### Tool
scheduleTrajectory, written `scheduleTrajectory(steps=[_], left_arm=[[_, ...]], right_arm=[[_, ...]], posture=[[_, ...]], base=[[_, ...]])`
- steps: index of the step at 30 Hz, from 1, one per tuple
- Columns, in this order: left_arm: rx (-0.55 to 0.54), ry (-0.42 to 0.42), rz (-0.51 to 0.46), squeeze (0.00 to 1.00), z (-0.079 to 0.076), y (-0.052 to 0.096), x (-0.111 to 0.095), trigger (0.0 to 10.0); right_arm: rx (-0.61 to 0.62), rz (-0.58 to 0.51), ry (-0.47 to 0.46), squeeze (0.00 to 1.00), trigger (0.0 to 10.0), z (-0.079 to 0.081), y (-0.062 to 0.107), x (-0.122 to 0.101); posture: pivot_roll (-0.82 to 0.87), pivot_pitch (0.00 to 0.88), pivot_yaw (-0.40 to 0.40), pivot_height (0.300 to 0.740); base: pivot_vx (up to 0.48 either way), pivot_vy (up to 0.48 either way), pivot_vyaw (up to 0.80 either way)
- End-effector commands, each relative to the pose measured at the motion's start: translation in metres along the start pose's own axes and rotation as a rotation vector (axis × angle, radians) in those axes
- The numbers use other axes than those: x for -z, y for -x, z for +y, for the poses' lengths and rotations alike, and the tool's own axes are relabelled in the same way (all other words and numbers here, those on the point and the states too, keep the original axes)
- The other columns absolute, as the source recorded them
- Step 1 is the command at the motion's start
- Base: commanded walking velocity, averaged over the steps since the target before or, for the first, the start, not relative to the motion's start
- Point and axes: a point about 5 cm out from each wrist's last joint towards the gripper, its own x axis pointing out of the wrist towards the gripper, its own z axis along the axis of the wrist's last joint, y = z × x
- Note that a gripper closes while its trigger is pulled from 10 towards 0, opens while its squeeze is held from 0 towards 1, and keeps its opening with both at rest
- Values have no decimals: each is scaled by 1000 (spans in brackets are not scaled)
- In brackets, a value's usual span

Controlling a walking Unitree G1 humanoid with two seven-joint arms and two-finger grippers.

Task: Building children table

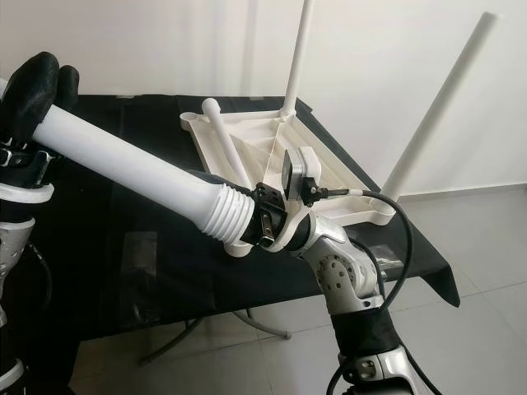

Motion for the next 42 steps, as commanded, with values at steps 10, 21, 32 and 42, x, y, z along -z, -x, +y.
scheduleTrajectory(steps=[10,21,32,42], left_arm=[[44,-46,24,0,-8,-11,-9,0],[23,-229,-43,0,-16,-12,-60,0],[-151,-693,490,0,19,-15,-20,0],[39,-698,812,0,32,-18,42,0]], right_arm=[[61,92,-31,1000,10000,-5,19,3],[159,140,-33,1000,10000,9,60,5],[43,326,121,1000,10000,9,44,-14],[180,527,172,0,10000,-32,2,26]], posture=[[-227,0,-42,740],[-239,0,-38,740],[-240,0,-46,740],[-232,0,-64,740]], base=[[0,0,0],[0,0,0],[0,0,0],[0,0,0]])
